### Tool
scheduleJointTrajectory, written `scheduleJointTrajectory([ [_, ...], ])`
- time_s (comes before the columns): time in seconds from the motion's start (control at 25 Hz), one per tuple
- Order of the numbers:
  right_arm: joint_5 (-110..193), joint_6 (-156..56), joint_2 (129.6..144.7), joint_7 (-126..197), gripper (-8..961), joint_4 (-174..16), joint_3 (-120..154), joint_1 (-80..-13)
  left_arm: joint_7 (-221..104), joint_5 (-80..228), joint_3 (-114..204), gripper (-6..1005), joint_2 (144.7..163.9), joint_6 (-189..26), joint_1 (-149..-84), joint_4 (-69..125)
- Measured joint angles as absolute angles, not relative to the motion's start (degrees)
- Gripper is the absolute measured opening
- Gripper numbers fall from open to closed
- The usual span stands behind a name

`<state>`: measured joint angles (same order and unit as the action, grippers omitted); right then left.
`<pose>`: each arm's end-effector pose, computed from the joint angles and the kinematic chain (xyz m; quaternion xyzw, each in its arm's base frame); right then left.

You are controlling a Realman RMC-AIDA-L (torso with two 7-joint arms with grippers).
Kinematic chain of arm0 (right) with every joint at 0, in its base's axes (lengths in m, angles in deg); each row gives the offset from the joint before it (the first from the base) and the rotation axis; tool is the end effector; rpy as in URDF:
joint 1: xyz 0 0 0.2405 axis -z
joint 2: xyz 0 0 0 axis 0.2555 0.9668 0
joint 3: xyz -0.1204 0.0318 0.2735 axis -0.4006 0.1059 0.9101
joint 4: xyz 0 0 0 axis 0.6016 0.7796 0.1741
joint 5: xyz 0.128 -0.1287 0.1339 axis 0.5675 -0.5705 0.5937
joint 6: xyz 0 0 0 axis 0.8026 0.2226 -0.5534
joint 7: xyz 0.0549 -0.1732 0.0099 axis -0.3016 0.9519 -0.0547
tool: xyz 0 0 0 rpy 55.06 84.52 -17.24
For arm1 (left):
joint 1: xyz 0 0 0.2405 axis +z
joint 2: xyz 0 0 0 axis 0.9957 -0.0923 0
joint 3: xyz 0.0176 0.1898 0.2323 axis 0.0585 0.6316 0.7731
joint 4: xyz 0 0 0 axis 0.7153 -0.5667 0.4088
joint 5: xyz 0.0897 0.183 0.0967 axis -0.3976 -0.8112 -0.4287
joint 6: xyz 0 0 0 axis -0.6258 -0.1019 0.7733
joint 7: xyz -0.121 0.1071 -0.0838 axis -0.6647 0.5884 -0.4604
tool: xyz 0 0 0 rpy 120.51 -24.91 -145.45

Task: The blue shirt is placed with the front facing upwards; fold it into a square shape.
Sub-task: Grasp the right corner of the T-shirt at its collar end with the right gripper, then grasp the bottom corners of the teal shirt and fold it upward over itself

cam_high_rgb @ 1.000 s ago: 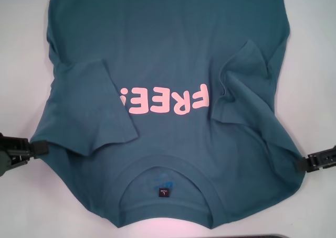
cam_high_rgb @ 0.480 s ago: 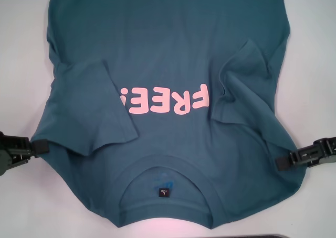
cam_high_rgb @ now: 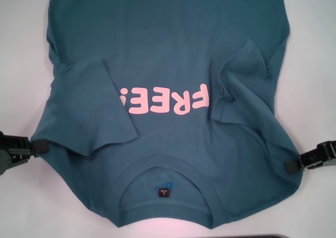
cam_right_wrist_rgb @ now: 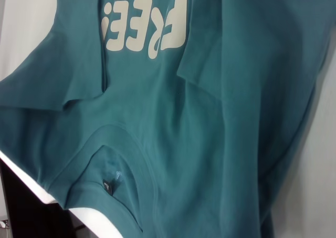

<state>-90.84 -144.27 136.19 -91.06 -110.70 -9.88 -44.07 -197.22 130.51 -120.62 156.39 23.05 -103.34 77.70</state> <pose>0.3794 0.2953 -0.0205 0.7634 -0.6446 -0.0086 0.0394 -0.3757 0.2574 0.0111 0.6500 0.7279 0.2179 0.0174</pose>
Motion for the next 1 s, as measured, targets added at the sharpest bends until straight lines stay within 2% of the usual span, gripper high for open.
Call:
scheduleJointTrajectory([
  [0.28,-91.32,-144.05,136.26,-91.09,204,-110.97,-9.99,-44.00,-197.22,130.51,-120.62,38,156.44,23.20,-103.34,77.69],
  [0.52,-93.54,-145.44,135.81,-91.19,39,-112.17,-9.95,-43.86,-197.23,130.47,-120.48,38,156.33,23.47,-103.28,77.69],
  [0.84,-99.18,-152.97,135.75,-95.95,38,-126.07,-9.29,-40.31,-197.77,129.50,-117.73,37,154.51,24.83,-102.06,77.69],
  [1.0,-99.35,-155.14,135.89,-97.58,37,-129.53,-9.63,-39.32,-197.78,126.80,-115.93,37,154.32,25.73,-101.39,78.42],
])
